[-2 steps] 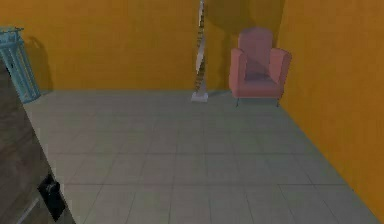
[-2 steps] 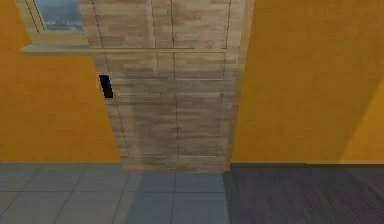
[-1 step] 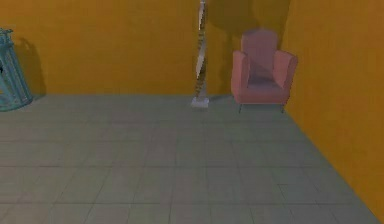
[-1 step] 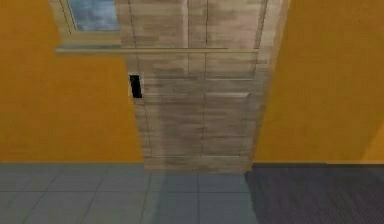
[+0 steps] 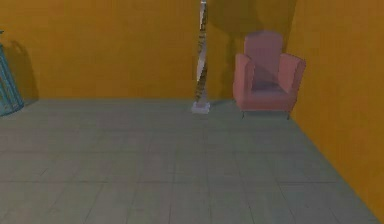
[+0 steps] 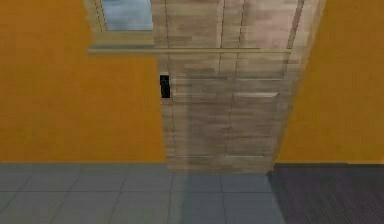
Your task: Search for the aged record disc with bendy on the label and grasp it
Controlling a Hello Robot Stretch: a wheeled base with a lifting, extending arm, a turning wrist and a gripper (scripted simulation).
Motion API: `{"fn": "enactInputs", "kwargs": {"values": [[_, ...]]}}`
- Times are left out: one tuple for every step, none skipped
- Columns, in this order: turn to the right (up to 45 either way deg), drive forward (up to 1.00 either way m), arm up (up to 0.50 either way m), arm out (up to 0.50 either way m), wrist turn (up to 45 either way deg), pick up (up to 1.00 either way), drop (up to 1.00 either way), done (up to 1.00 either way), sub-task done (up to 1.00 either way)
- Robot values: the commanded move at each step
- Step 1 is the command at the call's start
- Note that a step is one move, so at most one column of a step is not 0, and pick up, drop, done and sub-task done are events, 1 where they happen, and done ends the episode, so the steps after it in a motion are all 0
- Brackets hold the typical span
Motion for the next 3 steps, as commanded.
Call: {"fn": "enactInputs", "kwargs": {"values": [[45.0, 0.00, 0.00, 0.00, 0.0, 0.00, 0.00, 0.00, 0.00], [45.0, 0.00, 0.00, 0.00, 0.0, 0.00, 0.00, 0.00, 0.00], [0.0, 0.20, 0.00, 0.00, 0.0, 0.00, 0.00, 0.00, 0.00]]}}
